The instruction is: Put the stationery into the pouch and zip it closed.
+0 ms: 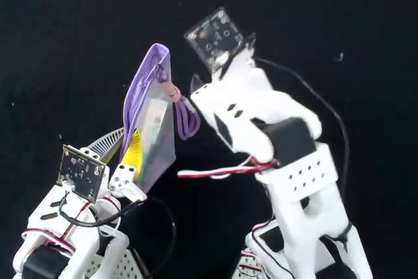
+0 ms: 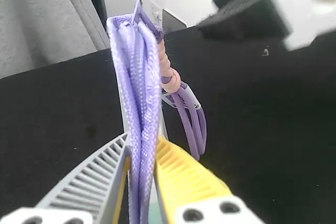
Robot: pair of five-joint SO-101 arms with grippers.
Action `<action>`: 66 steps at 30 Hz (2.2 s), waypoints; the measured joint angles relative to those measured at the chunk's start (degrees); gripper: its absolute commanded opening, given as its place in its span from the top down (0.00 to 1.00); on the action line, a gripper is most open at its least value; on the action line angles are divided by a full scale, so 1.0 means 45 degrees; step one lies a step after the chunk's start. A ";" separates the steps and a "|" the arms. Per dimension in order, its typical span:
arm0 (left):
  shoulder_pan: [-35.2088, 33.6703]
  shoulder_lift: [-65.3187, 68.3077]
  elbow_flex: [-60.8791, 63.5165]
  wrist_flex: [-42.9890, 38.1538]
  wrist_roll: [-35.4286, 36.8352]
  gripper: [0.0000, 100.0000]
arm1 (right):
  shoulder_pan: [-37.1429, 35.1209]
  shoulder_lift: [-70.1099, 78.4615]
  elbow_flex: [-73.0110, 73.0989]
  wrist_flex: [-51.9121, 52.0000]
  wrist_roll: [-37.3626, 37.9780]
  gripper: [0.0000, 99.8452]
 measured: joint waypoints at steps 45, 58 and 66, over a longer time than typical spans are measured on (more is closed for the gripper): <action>0.0000 0.0000 -0.0020 0.0078 0.0156 0.97 | -0.3321 -0.1719 0.4806 -0.4610 -0.0020 0.98; 0.0039 0.0000 0.0078 0.0000 0.0117 0.97 | -0.1309 -0.4376 0.4923 -0.4610 0.0352 0.99; 0.0039 0.0000 0.0078 0.0000 0.0098 0.97 | -0.0254 -0.4396 0.4923 -0.4962 0.1094 0.99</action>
